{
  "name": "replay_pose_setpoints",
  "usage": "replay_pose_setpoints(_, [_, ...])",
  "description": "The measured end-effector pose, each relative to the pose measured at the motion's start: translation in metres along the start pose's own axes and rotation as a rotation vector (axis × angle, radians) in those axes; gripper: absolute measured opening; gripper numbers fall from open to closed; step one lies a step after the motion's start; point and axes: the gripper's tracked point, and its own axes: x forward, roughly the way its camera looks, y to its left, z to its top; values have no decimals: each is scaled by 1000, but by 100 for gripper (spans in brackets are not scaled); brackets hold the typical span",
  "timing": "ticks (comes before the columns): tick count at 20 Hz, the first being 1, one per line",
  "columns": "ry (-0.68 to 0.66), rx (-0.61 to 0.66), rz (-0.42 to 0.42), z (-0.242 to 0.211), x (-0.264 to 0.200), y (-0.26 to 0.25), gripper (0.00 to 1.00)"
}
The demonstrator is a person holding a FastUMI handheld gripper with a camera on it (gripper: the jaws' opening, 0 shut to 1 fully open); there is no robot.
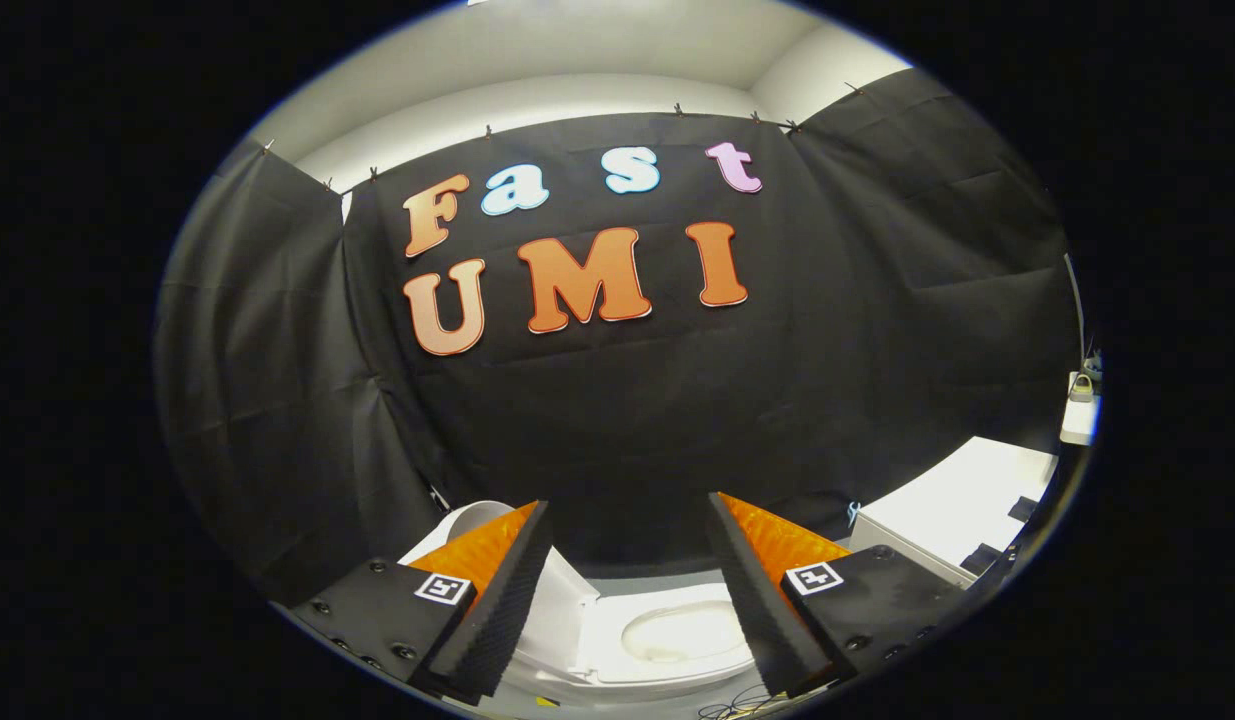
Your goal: Open the toilet lid.
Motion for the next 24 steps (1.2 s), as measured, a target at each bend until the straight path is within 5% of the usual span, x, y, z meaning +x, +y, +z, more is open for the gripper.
replay_pose_setpoints(24, [24,-6,10,-1,15,-30,99])
